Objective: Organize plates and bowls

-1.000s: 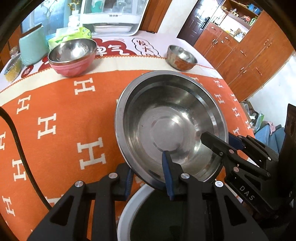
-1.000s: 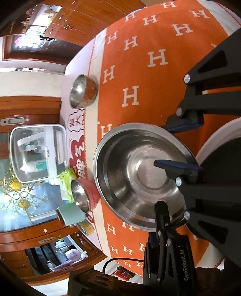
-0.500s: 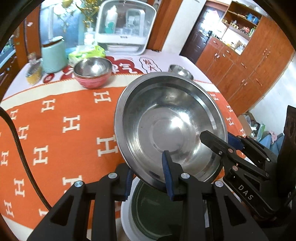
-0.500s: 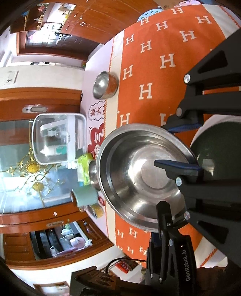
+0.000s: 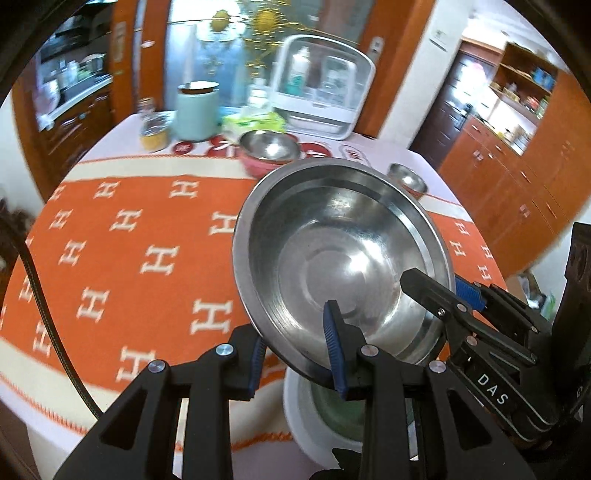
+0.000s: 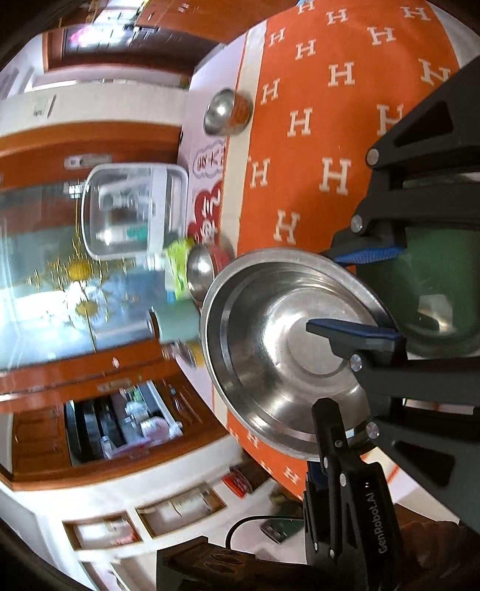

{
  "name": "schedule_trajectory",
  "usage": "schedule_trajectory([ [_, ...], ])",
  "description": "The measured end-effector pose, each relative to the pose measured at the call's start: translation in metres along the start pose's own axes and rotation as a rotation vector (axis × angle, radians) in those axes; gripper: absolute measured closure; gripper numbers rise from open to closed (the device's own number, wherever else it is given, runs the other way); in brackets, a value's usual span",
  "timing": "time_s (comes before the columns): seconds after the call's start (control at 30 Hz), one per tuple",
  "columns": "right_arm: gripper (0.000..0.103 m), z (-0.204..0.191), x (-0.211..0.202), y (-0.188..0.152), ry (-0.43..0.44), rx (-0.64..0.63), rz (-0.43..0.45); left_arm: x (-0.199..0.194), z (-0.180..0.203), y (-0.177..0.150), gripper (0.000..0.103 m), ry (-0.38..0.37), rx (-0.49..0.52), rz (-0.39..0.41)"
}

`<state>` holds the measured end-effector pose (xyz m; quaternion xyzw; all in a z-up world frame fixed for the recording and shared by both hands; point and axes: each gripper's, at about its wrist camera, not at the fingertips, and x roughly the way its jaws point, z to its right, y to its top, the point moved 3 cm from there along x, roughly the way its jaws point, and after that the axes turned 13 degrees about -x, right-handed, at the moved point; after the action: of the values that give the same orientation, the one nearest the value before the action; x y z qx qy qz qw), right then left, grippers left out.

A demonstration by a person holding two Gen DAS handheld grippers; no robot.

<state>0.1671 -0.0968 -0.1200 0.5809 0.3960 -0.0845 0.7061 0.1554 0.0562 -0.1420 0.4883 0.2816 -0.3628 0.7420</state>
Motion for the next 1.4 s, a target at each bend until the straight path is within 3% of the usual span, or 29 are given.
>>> schedule_trajectory([
  [0.27, 0.075, -0.045, 0.012, -0.012, 0.108, -0.091, -0.053, -0.02, -0.046, -0.024, 0.075, 0.061, -0.142, 0.038],
  [0.73, 0.074, -0.099, 0.045, -0.045, 0.26, -0.184, -0.226, -0.012, -0.113, -0.07, 0.075, 0.179, -0.341, -0.037],
  [1.1, 0.071, -0.105, 0.067, -0.059, 0.278, -0.18, -0.318, 0.015, -0.128, -0.08, 0.075, 0.229, -0.358, -0.118],
  [1.4, 0.069, -0.102, 0.071, -0.058, 0.277, -0.154, -0.321, 0.025, -0.131, -0.074, 0.074, 0.235, -0.343, -0.135],
])
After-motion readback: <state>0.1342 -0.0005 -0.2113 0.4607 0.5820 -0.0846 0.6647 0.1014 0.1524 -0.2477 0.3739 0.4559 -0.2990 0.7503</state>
